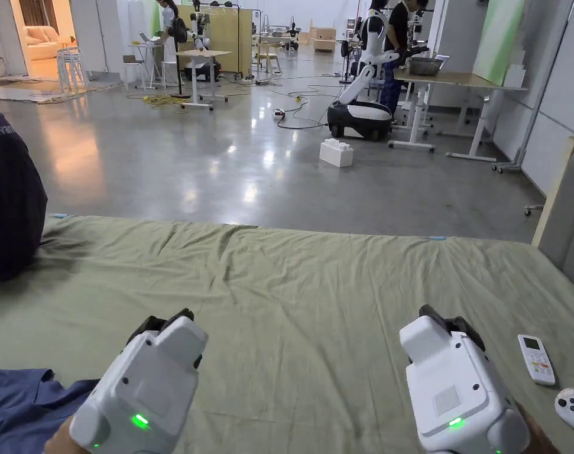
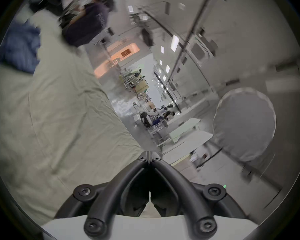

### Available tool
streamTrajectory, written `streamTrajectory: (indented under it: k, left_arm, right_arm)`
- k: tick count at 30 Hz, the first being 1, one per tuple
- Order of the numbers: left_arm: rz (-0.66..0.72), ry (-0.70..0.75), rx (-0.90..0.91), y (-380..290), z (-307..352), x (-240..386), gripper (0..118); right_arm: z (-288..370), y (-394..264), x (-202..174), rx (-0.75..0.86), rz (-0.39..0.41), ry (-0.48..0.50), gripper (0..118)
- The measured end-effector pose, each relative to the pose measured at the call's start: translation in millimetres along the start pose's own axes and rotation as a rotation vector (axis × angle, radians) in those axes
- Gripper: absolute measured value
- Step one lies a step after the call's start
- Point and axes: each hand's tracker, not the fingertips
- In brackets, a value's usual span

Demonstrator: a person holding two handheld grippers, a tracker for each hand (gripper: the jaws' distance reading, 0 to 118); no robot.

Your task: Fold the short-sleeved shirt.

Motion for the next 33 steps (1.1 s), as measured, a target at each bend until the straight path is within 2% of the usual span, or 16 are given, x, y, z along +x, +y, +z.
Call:
streamTrajectory:
  k: [5, 6, 7, 9, 12, 15, 21, 25, 28, 33]
  left_arm:
    - [0.554, 0.003, 0.057, -2.6, 5.6, -24.9, 2]
    - [0.632, 0.015, 0.075, 2.2, 14.7, -25.0, 2]
    - [0.686, 0.015, 0.084, 2.6, 16.4, -26.8, 2]
    - [0.741, 0.04, 0.093, 5.3, 19.4, -28.1, 2]
    - [0.742, 0.048, 0.103, 8.3, 23.9, -27.6, 2]
    - [0.751, 0.063, 0.095, 7.7, 27.1, -29.3, 2]
    - [0.714, 0.041, 0.037, -0.9, 34.0, -37.1, 2]
    - [0.577, 0.05, -0.139, -25.5, 28.3, -55.2, 2]
    - [0.597, 0.001, -0.203, -48.5, 45.4, -75.5, 2]
    - [0.628, 0.04, -0.365, -115.2, 44.3, -118.8, 1]
  right_arm:
    - [18.5, 7.0, 16.1, -0.049, -0.502, -0.012, 1]
    - [21.0, 1.7, 13.9, -0.13, -0.645, 0.013, 1]
    - [24.8, 6.2, 15.5, -0.081, -0.638, -0.004, 1]
    - [15.9, -6.6, 16.0, -0.119, -0.753, -0.01, 1]
    - [13.8, -8.4, 13.4, -0.102, -0.778, -0.048, 1]
    - [10.7, -12.9, 15.7, -0.115, -0.84, -0.043, 1]
    - [15.8, -4.3, 6.3, -0.114, -0.809, -0.031, 1]
    - [13.0, -0.3, -7.6, -0.113, -0.784, 0.003, 1]
    - [8.7, 1.8, -22.0, -0.121, -0.754, 0.038, 1]
    - [1.8, 2.4, -47.3, -0.156, -0.737, 0.093, 1]
